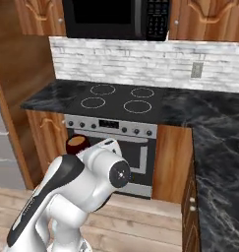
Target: Pick up the brewed coffee from the coffee machine and place it next to the breakfast plate on the dining counter.
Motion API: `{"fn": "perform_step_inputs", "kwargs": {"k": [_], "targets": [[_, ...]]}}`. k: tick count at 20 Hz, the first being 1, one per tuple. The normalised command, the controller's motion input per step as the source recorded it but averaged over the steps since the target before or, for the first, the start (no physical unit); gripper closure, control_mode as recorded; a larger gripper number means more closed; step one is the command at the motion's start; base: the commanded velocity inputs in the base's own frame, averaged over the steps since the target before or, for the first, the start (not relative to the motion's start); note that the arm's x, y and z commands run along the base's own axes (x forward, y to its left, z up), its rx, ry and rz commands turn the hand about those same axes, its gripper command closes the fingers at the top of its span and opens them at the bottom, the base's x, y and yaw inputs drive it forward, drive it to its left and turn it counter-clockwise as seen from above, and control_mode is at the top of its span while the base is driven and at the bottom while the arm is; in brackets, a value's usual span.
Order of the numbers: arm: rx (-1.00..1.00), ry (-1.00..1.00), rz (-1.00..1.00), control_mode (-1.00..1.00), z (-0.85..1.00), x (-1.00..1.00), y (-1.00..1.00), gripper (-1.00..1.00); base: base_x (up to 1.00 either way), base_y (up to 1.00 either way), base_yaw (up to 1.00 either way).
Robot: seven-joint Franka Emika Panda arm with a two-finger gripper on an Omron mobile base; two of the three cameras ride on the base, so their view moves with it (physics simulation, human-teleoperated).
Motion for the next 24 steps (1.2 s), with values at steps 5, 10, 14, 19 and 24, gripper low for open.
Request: {"fn": "perform_step_inputs", "kwargs": {"k": [5,10,14,19,24], "targets": [[0.00,0.00,0.00,1.00,0.00,0.00,0.00,1.00,-0.06,0.26,0.91],[0.00,0.00,0.00,1.00,0.00,0.00,0.00,1.00,0.00,0.35,0.82],[0.00,0.00,0.00,1.00,0.00,0.00,0.00,1.00,0.01,0.46,0.73],[0.00,0.00,0.00,1.00,0.00,0.00,0.00,1.00,0.28,0.50,0.64],[0.00,0.00,0.00,1.00,0.00,0.00,0.00,1.00,0.43,0.55,0.57]]}}
